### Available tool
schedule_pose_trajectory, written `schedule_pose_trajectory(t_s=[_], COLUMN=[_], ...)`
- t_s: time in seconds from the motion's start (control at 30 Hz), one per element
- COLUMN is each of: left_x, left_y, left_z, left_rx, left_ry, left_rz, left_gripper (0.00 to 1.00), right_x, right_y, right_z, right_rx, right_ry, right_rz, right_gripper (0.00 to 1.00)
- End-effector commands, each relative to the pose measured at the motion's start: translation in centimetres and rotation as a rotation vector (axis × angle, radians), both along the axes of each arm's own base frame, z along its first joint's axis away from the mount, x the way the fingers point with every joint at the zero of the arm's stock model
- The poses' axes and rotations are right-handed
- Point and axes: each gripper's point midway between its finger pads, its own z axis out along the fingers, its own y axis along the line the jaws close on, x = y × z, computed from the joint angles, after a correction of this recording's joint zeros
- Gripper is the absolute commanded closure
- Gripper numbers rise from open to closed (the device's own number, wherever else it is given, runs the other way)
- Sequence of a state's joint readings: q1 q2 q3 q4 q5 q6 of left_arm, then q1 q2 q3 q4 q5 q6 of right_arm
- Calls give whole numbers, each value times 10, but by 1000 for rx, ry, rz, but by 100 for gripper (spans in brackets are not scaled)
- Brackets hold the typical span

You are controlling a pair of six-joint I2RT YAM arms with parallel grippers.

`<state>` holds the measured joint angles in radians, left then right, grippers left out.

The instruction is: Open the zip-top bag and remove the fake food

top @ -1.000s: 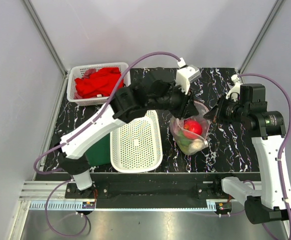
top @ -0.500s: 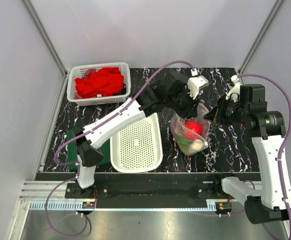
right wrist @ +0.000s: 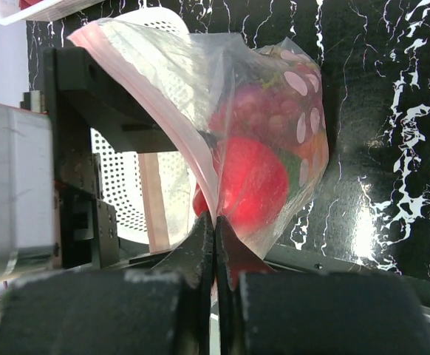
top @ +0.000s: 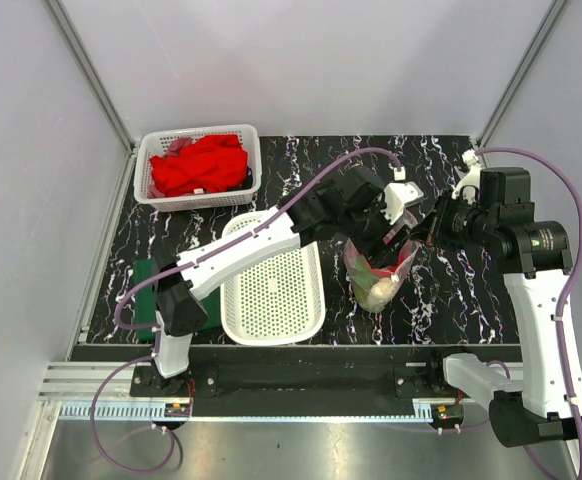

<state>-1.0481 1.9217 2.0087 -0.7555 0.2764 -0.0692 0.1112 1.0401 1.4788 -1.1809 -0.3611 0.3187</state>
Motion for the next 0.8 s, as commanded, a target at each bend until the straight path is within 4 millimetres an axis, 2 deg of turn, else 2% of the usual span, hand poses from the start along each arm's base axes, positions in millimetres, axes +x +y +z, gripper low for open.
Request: schedule_pose_trajectory(t_s=[0.0,0.03,0.2,0.47,0.53,0.63,0.7,0.77], left_x=[-2,-2,-4,-8,-7,-4,1,0], left_y=[-3,-3,-6,-10,-8,-9,-7,-7], left_z=[-5,-8,-23,-41,-38,-26,-19,-1], left_rx=[4,9,38,62,59,40,36,6], left_ry=[-27,-25,-20,12,5,-25,-55,-81], left_rz=[-41,-40,-53,-84,-75,-58,-28,-18], left_gripper=[21,14,1,1,6,27,49,58], right_x=[0,0,0,0,-1,-3,-4,-5], right_y=[6,6,4,3,2,1,1,-2], right_z=[17,17,17,14,13,10,9,6], right_rx=[32,32,24,18,17,14,11,-1], right_ry=[-48,-47,-49,-43,-41,-38,-35,-37], right_rz=[19,19,16,6,3,-1,-3,-8], right_gripper=[100,100,100,100,100,100,100,100])
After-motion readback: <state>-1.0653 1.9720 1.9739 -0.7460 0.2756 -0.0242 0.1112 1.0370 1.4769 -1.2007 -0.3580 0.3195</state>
